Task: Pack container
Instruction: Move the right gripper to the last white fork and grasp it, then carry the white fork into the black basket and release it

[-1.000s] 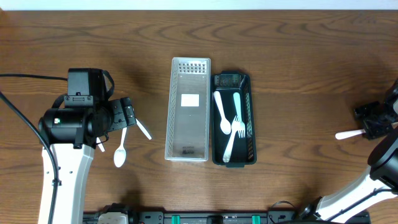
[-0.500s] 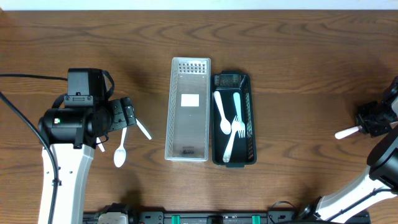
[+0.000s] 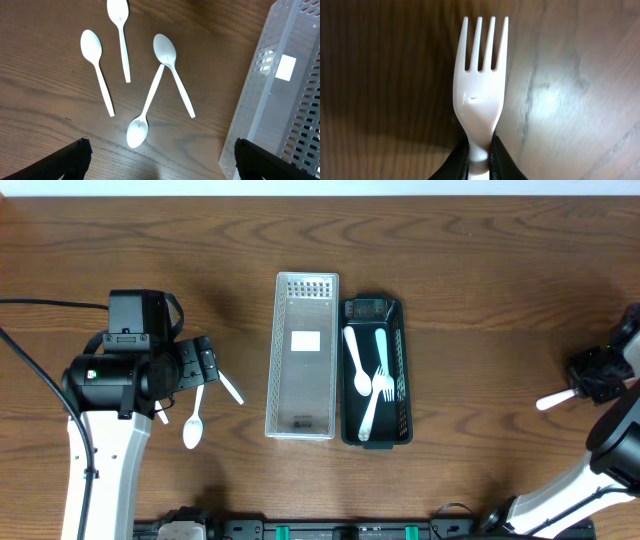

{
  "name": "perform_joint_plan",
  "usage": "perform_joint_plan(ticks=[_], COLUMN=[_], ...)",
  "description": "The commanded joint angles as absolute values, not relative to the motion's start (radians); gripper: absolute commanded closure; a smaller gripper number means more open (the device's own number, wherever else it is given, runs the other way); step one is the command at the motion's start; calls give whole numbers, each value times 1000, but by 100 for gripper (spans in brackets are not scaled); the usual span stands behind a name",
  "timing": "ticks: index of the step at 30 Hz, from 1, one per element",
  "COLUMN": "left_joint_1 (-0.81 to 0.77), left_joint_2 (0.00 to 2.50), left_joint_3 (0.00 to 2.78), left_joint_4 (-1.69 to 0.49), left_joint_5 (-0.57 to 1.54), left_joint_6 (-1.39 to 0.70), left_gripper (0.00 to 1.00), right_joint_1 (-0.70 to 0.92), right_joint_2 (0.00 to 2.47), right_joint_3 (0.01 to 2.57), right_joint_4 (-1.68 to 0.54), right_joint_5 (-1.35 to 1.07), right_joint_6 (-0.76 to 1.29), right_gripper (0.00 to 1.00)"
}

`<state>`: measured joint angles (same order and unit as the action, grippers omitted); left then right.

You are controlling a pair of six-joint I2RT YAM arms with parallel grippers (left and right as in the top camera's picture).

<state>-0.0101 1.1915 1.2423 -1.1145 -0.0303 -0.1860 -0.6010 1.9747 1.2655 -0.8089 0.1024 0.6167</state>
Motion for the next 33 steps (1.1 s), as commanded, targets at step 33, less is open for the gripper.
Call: perform_joint_plan(ticks=[33], left_joint_1=[-6], left_joint_2=[1197], left_joint_3=[1245], left_joint_4=[-1115], left_joint_5=[-43], left_joint_6=[-185], left_gripper=[7], right_joint_1=[656], right_joint_2=[1716], right_joint_3=[1274], right_joint_4=[-865], right_joint_5=[78], right_joint_6=[535], right_gripper=[98])
